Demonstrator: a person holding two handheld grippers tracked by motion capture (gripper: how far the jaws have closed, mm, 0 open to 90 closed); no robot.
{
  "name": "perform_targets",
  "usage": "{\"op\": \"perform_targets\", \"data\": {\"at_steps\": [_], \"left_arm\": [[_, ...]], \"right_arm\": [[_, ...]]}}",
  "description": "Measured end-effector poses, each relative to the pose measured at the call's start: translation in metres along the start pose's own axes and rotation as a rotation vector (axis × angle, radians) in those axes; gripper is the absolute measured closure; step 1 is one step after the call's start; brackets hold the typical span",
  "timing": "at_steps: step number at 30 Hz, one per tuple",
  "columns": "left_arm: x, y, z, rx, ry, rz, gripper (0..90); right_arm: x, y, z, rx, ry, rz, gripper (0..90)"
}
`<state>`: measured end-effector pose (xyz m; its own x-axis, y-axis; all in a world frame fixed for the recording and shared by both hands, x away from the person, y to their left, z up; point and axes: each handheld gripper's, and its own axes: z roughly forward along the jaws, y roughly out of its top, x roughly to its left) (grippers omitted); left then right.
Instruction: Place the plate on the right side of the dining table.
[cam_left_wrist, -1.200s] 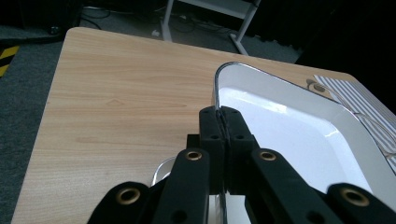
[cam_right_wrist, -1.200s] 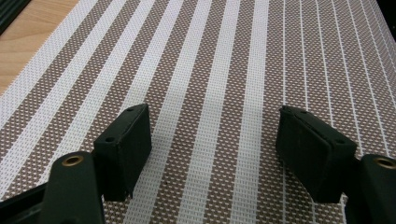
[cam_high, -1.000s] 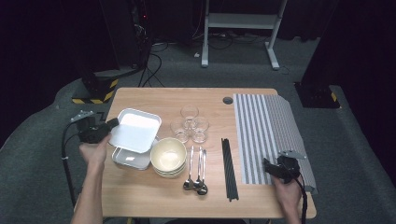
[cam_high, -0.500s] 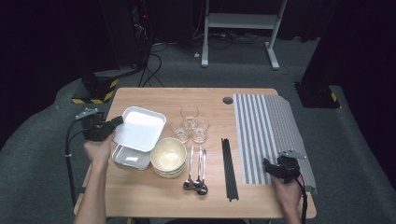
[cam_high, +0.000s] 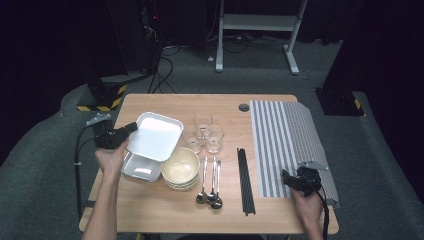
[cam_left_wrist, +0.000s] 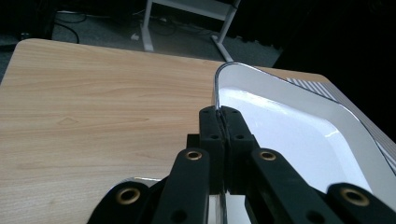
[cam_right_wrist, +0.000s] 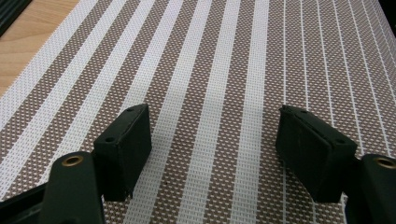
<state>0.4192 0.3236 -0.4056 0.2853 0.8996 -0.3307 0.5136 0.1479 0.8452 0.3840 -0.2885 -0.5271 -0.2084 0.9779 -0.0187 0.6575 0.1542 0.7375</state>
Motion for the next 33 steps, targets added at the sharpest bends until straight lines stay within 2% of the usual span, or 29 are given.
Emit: {"op": "perform_targets", "data": {"at_steps": [26,33], "left_arm": [[-0.025,0.002,0.017,0.019,-0.039,0.035,88.8],[-0.029,0.001,0.022,0.02,-0.054,0.029,88.8]], "right_arm": [[0.0,0.0,0.0,0.001,0.0,0.003,26.6],[0.0,0.0,0.0,0.001,0.0,0.003,26.6]]}}
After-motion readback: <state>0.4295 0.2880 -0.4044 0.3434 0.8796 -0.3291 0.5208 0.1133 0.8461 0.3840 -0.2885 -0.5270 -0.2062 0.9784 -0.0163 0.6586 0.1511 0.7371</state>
